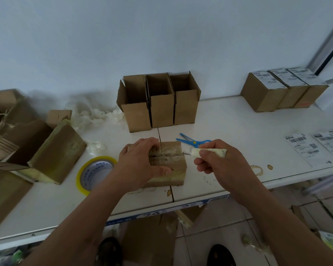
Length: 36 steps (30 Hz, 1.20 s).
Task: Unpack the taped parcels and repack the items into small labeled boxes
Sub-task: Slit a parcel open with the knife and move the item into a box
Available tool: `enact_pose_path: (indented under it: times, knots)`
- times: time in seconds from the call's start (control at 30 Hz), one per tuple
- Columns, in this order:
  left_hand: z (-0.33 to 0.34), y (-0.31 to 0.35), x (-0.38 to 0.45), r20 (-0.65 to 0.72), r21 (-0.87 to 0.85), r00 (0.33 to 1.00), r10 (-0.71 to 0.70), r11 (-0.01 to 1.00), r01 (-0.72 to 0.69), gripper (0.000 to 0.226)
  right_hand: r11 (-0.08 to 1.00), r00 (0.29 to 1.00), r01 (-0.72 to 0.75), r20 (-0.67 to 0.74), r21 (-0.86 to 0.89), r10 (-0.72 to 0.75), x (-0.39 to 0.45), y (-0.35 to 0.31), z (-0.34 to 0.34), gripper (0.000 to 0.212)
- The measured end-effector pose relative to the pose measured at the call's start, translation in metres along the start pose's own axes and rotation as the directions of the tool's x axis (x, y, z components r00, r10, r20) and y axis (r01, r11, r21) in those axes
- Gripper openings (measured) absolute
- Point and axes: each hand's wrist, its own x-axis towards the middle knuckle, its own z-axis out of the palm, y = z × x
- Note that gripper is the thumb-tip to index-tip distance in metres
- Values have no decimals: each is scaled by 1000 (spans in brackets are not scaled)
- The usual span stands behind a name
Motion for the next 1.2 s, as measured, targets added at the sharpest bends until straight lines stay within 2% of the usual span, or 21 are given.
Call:
enact_pose_path:
  times: [0.3, 0.4, 0.53, 0.6, 0.7, 0.77, 0.9, 1.2]
  knots:
    - [0, 0, 1, -2, -16, 1000, -5, 1000, 5, 71, 994, 994, -98, 32, -58, 100, -15, -5, -6, 11]
    - [-5, 0, -2, 24, -51, 1000, 14, 999, -13, 81, 993, 994, -97, 38, -63, 99, -17, -9, -15, 11]
    - [-22, -12, -9, 40, -129, 999, 26, 991, -20, 111, 986, 992, 72, 111, -152, -56, -14, -30, -22, 10]
    - [-31, -24, -13, 99, -145, 994, -36, 988, 51, 115, 966, 974, 178, 176, -188, -145, -10, -39, -14, 12]
    - [-39, -42, -19, 148, -165, 981, -122, 975, 146, 108, 924, 940, 279, 270, -263, -207, -1, -44, 11, 13]
    - [-39, -49, -19, 156, -222, 979, -128, 962, 161, 104, 910, 928, 304, 304, -280, -217, 7, -44, 30, 13]
    - [-34, -60, -16, 166, -324, 982, -93, 935, 144, 114, 900, 914, 326, 339, -290, -222, 19, -42, 55, 10]
    - [-33, -71, -15, 184, -370, 981, -64, 920, 129, 114, 839, 889, 402, 374, -367, -262, 32, -41, 77, 11]
